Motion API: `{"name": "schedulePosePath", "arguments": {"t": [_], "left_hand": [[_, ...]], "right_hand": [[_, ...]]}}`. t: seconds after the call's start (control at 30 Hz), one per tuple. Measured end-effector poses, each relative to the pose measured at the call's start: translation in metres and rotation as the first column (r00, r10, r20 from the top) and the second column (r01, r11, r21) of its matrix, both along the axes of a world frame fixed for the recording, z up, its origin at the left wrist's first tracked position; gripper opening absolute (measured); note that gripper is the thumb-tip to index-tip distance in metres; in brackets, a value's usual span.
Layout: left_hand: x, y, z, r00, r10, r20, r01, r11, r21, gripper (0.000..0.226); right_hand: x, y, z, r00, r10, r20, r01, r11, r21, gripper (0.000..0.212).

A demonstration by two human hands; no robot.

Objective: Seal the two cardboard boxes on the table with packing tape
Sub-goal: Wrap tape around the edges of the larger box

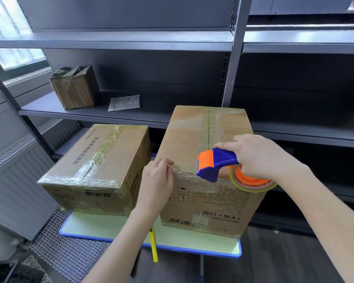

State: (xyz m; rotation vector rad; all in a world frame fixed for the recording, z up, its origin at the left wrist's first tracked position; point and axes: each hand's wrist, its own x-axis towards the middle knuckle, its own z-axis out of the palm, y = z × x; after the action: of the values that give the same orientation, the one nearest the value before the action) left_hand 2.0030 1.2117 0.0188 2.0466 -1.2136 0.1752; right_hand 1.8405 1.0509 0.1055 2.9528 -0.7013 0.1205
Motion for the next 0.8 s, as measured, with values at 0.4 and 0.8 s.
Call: {"name": "schedulePosePath", "arguments": {"t": [0.4,0.8], "left_hand": [[0.028,-0.006,0.024,0.999,0.048,0.007,-0.048,0.953,0.298,0.011],[0.036,-0.030,0.056,0.966,0.141,0.218,-0.254,0.683,0.685,0.030]], "right_hand": [[0.000,0.005,0.001,0.999,0.042,-0.007,-0.042,0.999,-0.031,0.066],[0.004,0.010,0.006,0.998,0.047,-0.041,-0.048,0.999,-0.018,0.065]]}}
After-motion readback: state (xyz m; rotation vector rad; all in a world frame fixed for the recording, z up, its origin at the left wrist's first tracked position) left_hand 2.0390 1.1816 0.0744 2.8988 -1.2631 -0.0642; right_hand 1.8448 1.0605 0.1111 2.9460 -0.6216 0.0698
